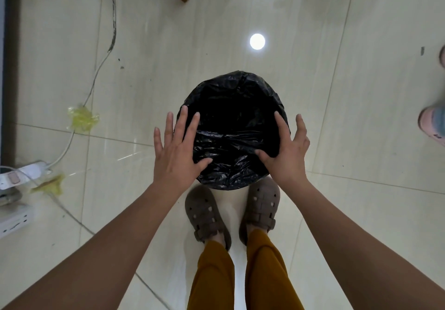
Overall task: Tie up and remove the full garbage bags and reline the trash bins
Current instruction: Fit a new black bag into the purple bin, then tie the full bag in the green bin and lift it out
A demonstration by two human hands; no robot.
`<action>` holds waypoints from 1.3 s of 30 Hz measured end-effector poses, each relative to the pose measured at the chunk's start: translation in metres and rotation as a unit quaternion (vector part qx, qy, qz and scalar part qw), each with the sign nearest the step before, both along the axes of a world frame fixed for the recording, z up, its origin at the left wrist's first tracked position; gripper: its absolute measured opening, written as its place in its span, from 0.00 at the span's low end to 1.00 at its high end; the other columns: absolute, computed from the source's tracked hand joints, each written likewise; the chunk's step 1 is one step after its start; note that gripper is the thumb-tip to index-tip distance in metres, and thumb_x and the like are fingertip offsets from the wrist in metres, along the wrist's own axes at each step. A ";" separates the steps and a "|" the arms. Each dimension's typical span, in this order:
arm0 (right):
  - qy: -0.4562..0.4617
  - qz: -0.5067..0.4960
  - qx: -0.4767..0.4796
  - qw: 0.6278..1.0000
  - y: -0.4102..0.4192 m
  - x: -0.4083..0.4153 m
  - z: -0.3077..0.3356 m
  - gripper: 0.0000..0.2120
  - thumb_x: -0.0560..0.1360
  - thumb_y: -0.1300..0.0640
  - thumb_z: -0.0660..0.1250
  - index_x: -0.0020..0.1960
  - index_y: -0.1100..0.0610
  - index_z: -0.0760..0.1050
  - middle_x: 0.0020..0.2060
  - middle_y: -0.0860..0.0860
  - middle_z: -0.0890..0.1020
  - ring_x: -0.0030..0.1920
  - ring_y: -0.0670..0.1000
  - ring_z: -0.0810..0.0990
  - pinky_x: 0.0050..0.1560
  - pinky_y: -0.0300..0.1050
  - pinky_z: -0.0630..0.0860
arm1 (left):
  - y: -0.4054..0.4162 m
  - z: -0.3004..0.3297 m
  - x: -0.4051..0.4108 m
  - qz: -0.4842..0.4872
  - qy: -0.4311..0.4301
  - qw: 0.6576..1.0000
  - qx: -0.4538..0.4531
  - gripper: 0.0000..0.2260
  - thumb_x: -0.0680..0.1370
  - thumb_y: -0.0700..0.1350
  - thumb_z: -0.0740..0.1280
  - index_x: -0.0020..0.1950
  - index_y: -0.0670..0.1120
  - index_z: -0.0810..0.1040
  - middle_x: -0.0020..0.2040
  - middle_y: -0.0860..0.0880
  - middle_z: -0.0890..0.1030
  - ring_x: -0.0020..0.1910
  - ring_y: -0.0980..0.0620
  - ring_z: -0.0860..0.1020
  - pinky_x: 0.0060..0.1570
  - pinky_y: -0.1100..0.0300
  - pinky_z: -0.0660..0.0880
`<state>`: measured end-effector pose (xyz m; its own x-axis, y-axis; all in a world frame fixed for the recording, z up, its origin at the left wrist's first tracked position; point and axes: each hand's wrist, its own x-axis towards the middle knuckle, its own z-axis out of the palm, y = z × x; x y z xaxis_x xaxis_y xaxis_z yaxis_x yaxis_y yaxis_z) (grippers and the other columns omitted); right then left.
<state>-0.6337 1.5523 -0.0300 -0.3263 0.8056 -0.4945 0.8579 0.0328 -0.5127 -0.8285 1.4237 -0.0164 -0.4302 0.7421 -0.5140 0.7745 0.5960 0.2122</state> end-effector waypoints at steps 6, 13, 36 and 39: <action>0.021 -0.021 -0.001 1.000 -0.002 -0.009 0.057 0.46 0.70 0.53 0.76 0.76 0.37 0.50 0.77 0.49 0.46 0.75 0.57 0.50 0.71 0.63 0.63 | 0.013 0.052 0.009 0.048 -0.019 0.999 0.016 0.45 0.74 0.62 0.66 0.78 0.55 0.37 0.79 0.49 0.39 0.78 0.46 0.40 0.74 0.43 0.41; 0.060 -0.063 -0.018 0.996 0.014 -0.033 0.158 0.42 0.74 0.53 0.72 0.77 0.39 0.50 0.76 0.50 0.50 0.74 0.55 0.52 0.71 0.59 0.64 | 0.042 0.155 0.004 0.047 -0.017 0.999 -0.015 0.38 0.77 0.61 0.63 0.79 0.55 0.43 0.79 0.48 0.40 0.78 0.43 0.43 0.75 0.41 0.45; 0.085 -0.093 0.001 0.992 0.348 0.075 0.262 0.32 0.78 0.59 0.65 0.76 0.48 0.54 0.65 0.51 0.64 0.58 0.47 0.71 0.61 0.42 0.69 | 0.376 0.246 0.092 0.133 -0.119 0.983 0.043 0.29 0.80 0.50 0.61 0.77 0.47 0.54 0.73 0.47 0.54 0.69 0.47 0.60 0.66 0.53 0.67; 0.077 -0.103 0.027 0.991 0.404 0.077 0.272 0.31 0.78 0.60 0.66 0.75 0.49 0.56 0.64 0.53 0.66 0.54 0.47 0.72 0.55 0.41 0.70 | 0.431 0.255 0.099 0.132 -0.136 0.979 0.081 0.28 0.80 0.51 0.61 0.77 0.48 0.54 0.73 0.50 0.53 0.69 0.49 0.60 0.66 0.54 0.67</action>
